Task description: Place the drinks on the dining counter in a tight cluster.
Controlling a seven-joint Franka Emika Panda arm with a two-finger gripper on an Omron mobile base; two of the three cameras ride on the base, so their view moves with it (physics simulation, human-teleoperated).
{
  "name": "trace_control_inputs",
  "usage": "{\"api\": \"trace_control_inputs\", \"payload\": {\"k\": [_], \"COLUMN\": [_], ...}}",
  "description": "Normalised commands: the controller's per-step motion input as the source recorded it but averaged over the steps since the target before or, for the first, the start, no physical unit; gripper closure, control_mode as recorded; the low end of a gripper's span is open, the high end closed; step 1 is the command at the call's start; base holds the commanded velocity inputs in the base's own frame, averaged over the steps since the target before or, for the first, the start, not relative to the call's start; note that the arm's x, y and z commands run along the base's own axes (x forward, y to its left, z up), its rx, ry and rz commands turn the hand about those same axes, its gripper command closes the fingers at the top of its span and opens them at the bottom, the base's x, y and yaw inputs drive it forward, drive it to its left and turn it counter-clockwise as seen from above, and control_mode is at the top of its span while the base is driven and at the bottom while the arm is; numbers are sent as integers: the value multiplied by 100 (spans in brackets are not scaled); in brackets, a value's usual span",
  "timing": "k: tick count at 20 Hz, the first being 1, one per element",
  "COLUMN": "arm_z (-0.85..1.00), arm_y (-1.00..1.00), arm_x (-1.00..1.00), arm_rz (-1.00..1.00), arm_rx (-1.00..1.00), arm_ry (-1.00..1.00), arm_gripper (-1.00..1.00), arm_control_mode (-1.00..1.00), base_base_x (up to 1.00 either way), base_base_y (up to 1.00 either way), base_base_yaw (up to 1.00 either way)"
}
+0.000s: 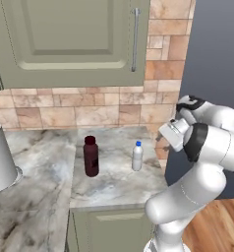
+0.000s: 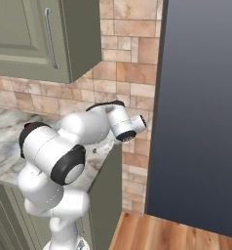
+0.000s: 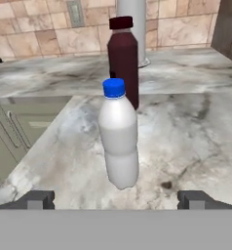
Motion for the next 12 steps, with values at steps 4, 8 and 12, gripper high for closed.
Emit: {"api": "trace_control_inputs", "payload": {"k": [4, 8, 12], "arm_z": [-20, -9, -5], "arm_y": [23, 13, 14], "arm_x": [0, 0, 0], "arm_rz": [0, 0, 0], "arm_rx": [7, 19, 20], "arm_ry": [1, 0, 2], "arm_gripper": [-100, -100, -100], "arm_control_mode": [-100, -100, -100], "base_base_x": [0, 0, 0], "base_base_y": [0, 0, 0], "base_base_yaw": [0, 0, 0]}}
